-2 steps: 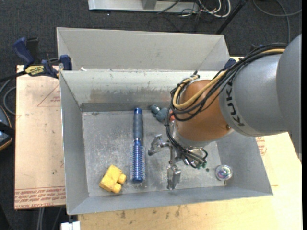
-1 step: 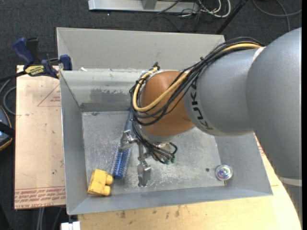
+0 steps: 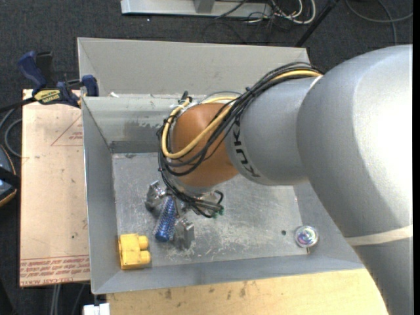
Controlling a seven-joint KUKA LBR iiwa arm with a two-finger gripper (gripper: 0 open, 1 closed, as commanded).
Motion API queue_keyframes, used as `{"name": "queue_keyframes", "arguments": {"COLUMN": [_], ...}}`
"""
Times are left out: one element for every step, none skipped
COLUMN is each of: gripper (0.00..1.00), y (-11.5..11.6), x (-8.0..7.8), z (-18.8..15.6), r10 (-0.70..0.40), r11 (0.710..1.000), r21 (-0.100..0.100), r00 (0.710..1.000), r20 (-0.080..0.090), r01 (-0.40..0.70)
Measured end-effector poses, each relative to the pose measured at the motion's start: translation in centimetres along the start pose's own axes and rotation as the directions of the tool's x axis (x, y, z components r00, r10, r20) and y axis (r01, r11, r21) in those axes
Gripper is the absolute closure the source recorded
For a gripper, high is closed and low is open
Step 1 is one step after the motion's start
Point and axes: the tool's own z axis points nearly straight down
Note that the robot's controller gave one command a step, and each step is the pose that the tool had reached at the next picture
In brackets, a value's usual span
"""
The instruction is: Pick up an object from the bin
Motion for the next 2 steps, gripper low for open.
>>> {"name": "queue_keyframes", "arguments": {"gripper": [1.0,1.0], "y": [0.0,-0.4], "x": [-0.1,3.6], "z": [-0.1,-11.5], "r10": [-0.001,-0.077], "r11": [1.0,0.997], "r21": [0.001,0.0], "r00": [1.0,0.997], "r20": [0.005,-0.006], "r01": [0.001,0.077]}}
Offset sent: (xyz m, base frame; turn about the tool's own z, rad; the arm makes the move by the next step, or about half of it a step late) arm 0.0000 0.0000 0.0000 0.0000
